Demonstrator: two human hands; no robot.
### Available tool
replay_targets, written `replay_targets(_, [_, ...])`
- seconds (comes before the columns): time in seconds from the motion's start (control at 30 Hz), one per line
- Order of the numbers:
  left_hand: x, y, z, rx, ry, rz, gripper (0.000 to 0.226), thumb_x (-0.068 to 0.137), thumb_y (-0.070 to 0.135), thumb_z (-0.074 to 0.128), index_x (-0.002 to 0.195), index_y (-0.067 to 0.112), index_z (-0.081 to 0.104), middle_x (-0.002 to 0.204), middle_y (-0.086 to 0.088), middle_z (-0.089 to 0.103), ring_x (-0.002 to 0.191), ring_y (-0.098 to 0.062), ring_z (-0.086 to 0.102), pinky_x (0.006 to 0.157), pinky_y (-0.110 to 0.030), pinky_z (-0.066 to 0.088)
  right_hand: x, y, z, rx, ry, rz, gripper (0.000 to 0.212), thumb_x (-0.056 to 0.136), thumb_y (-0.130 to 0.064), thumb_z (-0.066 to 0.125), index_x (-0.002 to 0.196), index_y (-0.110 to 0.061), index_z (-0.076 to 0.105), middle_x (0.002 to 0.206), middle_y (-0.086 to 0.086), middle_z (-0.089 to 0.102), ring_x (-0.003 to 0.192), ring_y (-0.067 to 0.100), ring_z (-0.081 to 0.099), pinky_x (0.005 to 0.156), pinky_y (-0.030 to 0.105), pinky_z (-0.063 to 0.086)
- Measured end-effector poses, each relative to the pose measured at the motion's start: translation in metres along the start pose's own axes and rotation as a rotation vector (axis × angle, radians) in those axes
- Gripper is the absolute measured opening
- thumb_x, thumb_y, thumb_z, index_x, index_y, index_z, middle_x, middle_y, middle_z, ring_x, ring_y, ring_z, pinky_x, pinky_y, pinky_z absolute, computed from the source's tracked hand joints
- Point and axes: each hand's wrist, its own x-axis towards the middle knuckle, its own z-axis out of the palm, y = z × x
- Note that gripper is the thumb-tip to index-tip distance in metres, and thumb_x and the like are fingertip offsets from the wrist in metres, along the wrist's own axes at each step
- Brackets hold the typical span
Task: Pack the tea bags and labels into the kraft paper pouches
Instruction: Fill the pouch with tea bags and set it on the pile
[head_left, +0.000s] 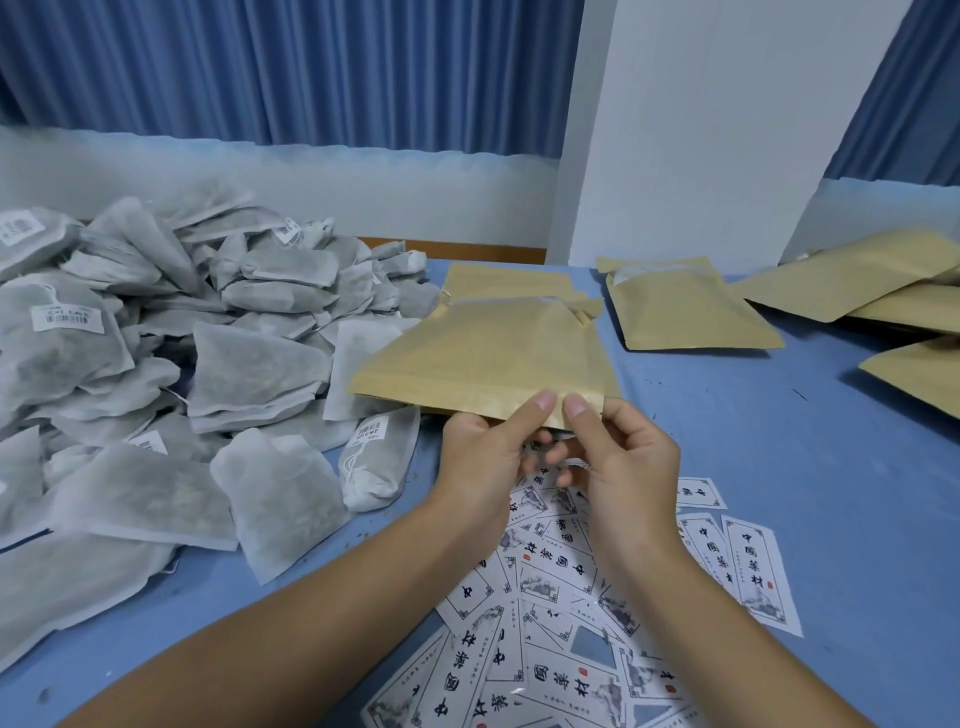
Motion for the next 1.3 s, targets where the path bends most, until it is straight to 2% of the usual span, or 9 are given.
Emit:
replay_targets(0.23, [-0.003, 0.000, 0.002, 0.008, 0.014, -0.004, 0.025, 0.084, 0.024, 0.079, 0.079, 0.004, 0.066, 0.070, -0.010, 0.056, 0.069, -0.027, 0.043, 0.063, -0.035, 0.040, 0.001, 0.003, -0.002, -0.026, 0.015, 0.008, 0.019, 0.096, -0.021, 0.068, 0.084, -0.005, 0.069, 0.063, 0.014, 0.064, 0.055, 0.027, 0.056, 0.049, 0.031, 0.047])
replay_targets(0.43, [-0.004, -0.001, 0.003, 0.076, 0.044, 0.092, 0.020, 0.085, 0.013, 0.078, 0.071, 0.007, 0.065, 0.060, -0.003, 0.057, 0.044, -0.008, 0.049, 0.045, -0.016, 0.042, 0.003, 0.002, -0.003, -0.015, -0.001, 0.029, 0.014, 0.097, -0.015, 0.065, 0.088, -0.007, 0.071, 0.060, 0.010, 0.063, 0.055, 0.018, 0.060, 0.055, 0.028, 0.050])
replay_targets(0.53, [-0.004, 0.000, 0.003, 0.072, 0.041, 0.104, 0.023, 0.085, 0.015, 0.078, 0.068, 0.007, 0.066, 0.060, -0.006, 0.057, 0.044, -0.009, 0.050, 0.044, -0.016, 0.041, 0.003, 0.000, -0.001, -0.003, 0.001, 0.020, 0.017, 0.096, -0.017, 0.067, 0.082, -0.008, 0.068, 0.062, 0.010, 0.062, 0.055, 0.020, 0.061, 0.055, 0.033, 0.052])
replay_targets(0.7, [-0.004, 0.006, 0.003, -0.011, 0.079, 0.091, 0.016, 0.084, 0.023, 0.079, 0.086, 0.009, 0.070, 0.071, -0.006, 0.063, 0.061, -0.013, 0.055, 0.049, -0.025, 0.039, 0.004, -0.007, -0.001, 0.013, 0.050, -0.017, 0.016, 0.095, -0.019, 0.068, 0.080, -0.013, 0.069, 0.065, 0.005, 0.064, 0.054, 0.018, 0.061, 0.047, 0.025, 0.046])
replay_targets(0.8, [-0.003, 0.005, 0.002, -0.014, 0.079, 0.095, 0.013, 0.085, 0.023, 0.078, 0.086, 0.012, 0.071, 0.068, -0.004, 0.061, 0.058, -0.014, 0.051, 0.048, -0.026, 0.035, 0.005, -0.009, -0.003, 0.081, 0.105, -0.008, 0.014, 0.095, -0.020, 0.069, 0.082, -0.014, 0.070, 0.069, 0.005, 0.066, 0.053, 0.017, 0.058, 0.047, 0.026, 0.044])
replay_targets(0.93, [-0.009, 0.000, 0.007, 0.009, -0.003, 0.091, 0.019, 0.084, 0.027, 0.080, 0.081, 0.012, 0.069, 0.063, -0.008, 0.055, 0.056, -0.023, 0.048, 0.048, -0.027, 0.037, 0.000, -0.008, 0.001, 0.161, 0.016, 0.057, 0.019, 0.093, -0.022, 0.070, 0.077, -0.014, 0.074, 0.058, 0.011, 0.060, 0.048, 0.019, 0.054, 0.045, 0.026, 0.043])
replay_targets(1.03, [-0.010, 0.001, 0.007, 0.003, 0.020, 0.078, 0.024, 0.082, 0.030, 0.081, 0.082, 0.010, 0.068, 0.066, -0.010, 0.056, 0.064, -0.028, 0.046, 0.053, -0.030, 0.038, 0.002, -0.009, 0.000, 0.140, -0.007, 0.076, 0.016, 0.093, -0.022, 0.070, 0.085, -0.009, 0.074, 0.058, 0.011, 0.061, 0.049, 0.020, 0.053, 0.043, 0.026, 0.044])
replay_targets(1.17, [-0.009, 0.003, 0.005, -0.001, 0.065, 0.050, 0.022, 0.083, 0.026, 0.081, 0.082, 0.008, 0.067, 0.069, -0.009, 0.057, 0.059, -0.022, 0.046, 0.052, -0.026, 0.041, 0.004, -0.009, -0.002, 0.103, -0.005, 0.076, 0.021, 0.093, -0.023, 0.071, 0.095, -0.002, 0.072, 0.061, 0.013, 0.062, 0.052, 0.021, 0.056, 0.044, 0.026, 0.043])
replay_targets(1.3, [-0.009, 0.004, 0.004, 0.025, 0.068, 0.074, 0.021, 0.085, 0.021, 0.078, 0.086, 0.003, 0.067, 0.069, -0.009, 0.057, 0.052, -0.015, 0.045, 0.047, -0.022, 0.039, 0.003, -0.005, 0.000, 0.042, -0.007, 0.078, 0.025, 0.091, -0.023, 0.073, 0.087, 0.002, 0.071, 0.063, 0.017, 0.065, 0.056, 0.025, 0.057, 0.048, 0.028, 0.044])
